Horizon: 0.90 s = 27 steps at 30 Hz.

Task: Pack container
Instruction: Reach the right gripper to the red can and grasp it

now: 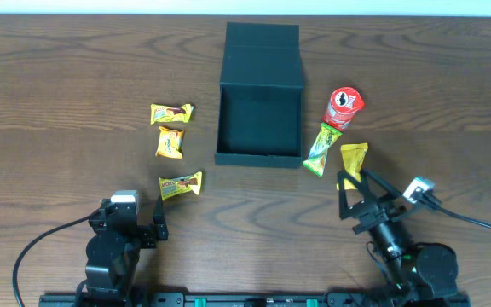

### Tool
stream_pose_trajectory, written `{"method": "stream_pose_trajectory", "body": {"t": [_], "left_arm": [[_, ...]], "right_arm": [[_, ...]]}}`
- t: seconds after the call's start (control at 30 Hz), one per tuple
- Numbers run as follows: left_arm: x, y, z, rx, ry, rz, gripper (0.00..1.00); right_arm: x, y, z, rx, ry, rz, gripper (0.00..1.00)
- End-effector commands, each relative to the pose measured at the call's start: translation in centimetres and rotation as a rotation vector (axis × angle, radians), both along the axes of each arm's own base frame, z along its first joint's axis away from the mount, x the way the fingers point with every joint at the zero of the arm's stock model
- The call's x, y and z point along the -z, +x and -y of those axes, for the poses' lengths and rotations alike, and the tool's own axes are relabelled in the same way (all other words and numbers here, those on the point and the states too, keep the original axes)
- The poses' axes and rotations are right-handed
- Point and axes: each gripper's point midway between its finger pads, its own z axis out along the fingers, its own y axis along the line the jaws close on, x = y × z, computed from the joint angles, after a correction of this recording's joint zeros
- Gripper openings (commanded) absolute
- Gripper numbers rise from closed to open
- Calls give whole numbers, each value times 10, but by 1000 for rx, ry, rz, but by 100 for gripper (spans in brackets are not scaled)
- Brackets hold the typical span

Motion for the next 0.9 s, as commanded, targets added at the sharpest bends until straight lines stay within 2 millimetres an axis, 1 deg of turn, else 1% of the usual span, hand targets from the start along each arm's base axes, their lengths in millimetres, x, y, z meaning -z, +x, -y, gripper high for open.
{"method": "stream_pose_trajectory", "body": {"t": [0.0, 0.1, 0.23, 0.3, 0.43, 0.57, 0.63, 0.7, 0.77, 0.87], "left_arm": [[5, 0, -1, 4, 19, -7, 95], [6, 0, -1, 4, 19, -7, 95], [5, 0, -1, 4, 19, -7, 95], [5, 0, -1, 4, 19, -7, 95], [5, 0, -1, 4, 19, -7, 95], [5, 0, -1, 4, 19, -7, 95], [5, 0, -1, 4, 19, -7, 95], [5, 0, -1, 4, 19, -7, 95], [5, 0, -1, 4, 19, -7, 95], [5, 0, -1, 4, 19, -7, 95]], "right_arm": [[10, 18, 27, 133, -47, -40, 99], [17, 35, 41, 165, -107, -69, 99], [20, 63, 54, 122, -169, -148, 99], [16, 83, 61, 85, -222, -175, 99], [4, 127, 65, 18, -321, -204, 99], [5, 169, 66, -39, -395, -285, 99], [14, 191, 72, -35, -436, -379, 99], [24, 206, 75, -30, -466, -476, 99], [34, 215, 69, -54, -512, -560, 99], [49, 225, 58, -52, -592, -671, 99]]}}
